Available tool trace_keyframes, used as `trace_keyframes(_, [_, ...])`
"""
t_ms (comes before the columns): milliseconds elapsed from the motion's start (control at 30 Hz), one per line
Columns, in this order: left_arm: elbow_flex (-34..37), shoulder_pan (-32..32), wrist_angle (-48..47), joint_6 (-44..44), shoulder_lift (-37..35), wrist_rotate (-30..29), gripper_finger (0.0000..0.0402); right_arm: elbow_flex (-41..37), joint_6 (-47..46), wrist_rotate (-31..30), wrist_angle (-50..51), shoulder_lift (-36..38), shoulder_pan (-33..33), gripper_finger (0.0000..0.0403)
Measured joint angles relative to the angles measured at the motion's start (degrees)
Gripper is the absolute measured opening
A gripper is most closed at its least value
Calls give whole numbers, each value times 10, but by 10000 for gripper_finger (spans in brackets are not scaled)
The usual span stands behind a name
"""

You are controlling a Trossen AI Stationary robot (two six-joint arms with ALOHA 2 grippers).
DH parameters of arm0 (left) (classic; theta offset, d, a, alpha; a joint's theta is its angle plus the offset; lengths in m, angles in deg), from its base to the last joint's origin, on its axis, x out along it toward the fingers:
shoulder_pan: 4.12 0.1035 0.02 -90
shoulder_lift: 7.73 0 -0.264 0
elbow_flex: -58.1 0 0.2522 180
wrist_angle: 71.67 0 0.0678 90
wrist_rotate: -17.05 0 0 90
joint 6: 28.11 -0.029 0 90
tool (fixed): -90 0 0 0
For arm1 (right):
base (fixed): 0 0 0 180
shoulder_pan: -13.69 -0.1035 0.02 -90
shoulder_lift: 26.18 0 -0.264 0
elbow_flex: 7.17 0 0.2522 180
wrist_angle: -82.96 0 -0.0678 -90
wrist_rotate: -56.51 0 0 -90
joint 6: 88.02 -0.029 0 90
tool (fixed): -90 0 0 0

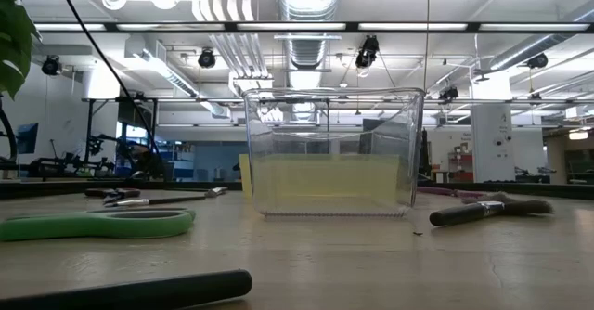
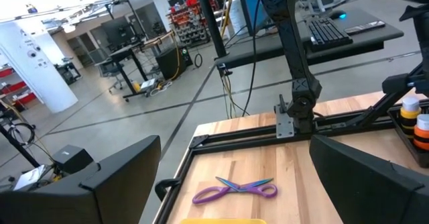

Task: Pick & Place Paint Supplies
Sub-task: Put the green paint bottle into the black bin, then put the silver blush brush into the transparent bin

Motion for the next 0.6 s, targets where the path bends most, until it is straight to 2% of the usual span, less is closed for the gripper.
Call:
trace_keyframes(133, [0, 0, -1, 0, 0, 0, 390, 6, 0, 4, -1, -1, 0, 106])
trace_keyframes(367, [0, 0, -2, 0, 0, 0, 390, 8, -17, 3, 4, -1, 0, 194])
trace_keyframes(600, [0, 0, -2, 0, 0, 1, 390, 20, -18, -1, 23, -1, 0, 206])
